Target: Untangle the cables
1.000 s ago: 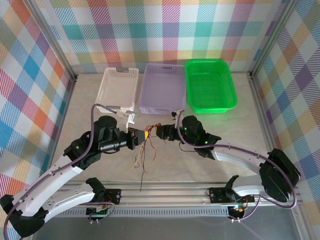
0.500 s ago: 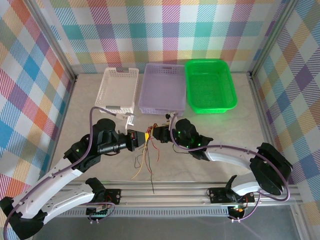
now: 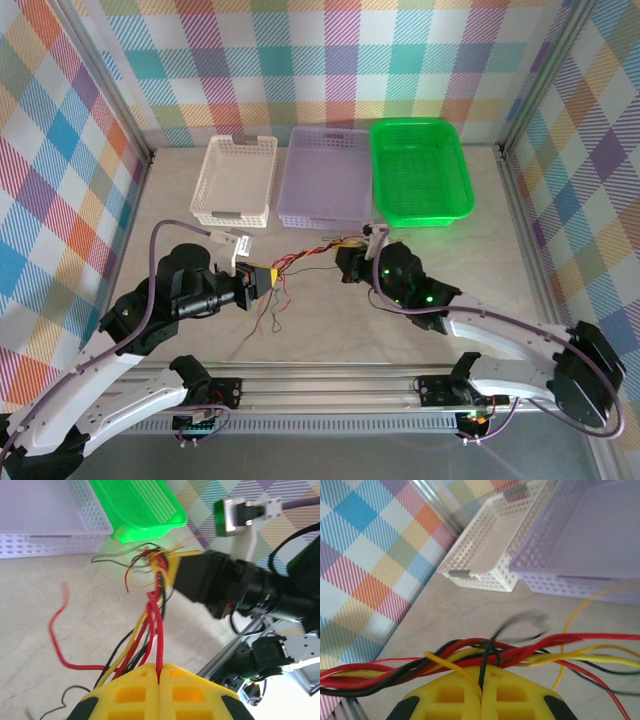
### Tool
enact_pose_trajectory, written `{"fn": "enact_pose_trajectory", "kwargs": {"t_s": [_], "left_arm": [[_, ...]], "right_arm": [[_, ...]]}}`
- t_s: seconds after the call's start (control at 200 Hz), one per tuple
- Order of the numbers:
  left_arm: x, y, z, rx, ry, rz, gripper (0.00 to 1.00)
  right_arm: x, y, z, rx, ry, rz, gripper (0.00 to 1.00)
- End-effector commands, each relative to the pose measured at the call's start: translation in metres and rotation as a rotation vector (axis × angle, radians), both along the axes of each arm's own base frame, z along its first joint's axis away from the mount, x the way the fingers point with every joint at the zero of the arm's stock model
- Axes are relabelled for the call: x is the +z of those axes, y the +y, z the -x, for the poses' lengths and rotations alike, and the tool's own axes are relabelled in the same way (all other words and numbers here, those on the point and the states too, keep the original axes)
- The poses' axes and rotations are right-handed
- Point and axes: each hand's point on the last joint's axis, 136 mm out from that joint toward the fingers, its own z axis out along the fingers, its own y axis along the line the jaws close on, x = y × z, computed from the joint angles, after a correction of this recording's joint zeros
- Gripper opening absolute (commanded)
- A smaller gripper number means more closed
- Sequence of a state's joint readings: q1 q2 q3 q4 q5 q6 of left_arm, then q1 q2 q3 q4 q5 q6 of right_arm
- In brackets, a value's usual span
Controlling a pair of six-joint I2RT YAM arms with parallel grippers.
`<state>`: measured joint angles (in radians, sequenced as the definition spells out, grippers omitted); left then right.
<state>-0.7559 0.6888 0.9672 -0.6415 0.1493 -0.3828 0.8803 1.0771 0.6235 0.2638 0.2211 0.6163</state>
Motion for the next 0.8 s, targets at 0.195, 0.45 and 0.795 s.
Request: {"fn": "enact_pose_trajectory", "kwargs": {"t_s": [0.195,0.45,0.795], "left_arm": [[0.009,0.047,0.001,0.093,-0.09,-0.232,0.0],[0.013,0.069,-0.002,0.159,-0.122,-0.331,0.0],[0.025,0.072,-0.006,0.207,-0.158,-0.282,0.0]], "right_arm": [[-0.022,-0.115,-0.011,-0.265,0.094,0.065,0.0],[-0.013,-0.156,-0.005,-0.336,0.119,0.104,0.0],[-0.024,-0.155,0.003,-0.276,0.168,0.105,0.0]]}}
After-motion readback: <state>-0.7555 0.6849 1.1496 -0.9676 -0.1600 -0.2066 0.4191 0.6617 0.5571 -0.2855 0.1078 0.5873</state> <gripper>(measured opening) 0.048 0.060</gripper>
